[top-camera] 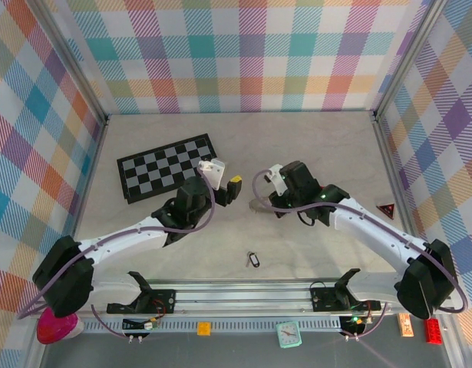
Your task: Put the keys on the keyring
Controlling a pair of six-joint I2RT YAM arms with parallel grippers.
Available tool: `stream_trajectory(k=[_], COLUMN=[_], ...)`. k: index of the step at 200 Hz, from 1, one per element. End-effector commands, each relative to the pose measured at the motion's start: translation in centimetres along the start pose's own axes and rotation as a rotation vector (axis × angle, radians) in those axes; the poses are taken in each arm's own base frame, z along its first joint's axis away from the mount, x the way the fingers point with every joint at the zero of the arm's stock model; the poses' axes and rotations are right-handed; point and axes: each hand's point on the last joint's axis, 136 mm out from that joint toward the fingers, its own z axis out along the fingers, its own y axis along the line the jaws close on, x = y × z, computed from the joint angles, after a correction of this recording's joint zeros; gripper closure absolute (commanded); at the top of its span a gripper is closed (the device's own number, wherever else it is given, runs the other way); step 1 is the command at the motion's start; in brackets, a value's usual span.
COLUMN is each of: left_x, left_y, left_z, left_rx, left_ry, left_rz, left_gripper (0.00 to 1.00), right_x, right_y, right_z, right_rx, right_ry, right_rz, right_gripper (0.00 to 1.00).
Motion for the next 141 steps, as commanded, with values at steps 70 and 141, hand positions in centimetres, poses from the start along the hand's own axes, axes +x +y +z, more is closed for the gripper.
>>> stream_trajectory(k=[70, 141], left_x=[-3.6, 1.0], left_y=[0.1, -0.8], left_z=[-2.5, -3.9], left_rx=[0.359, 0.501], left_ry=[0.088, -0.016], left_rz=[0.208, 0.290], left_gripper=[0.57, 0.62], right_x=[-9.1, -10.1], right_y=[6.5, 8.1], right_z=[-2.4, -0.2], right_rx=[-0.359, -0.510], right_ry=[-0.295, -0.260], right_rz=[-0.486, -0.665], right_gripper=[1.00, 1.00])
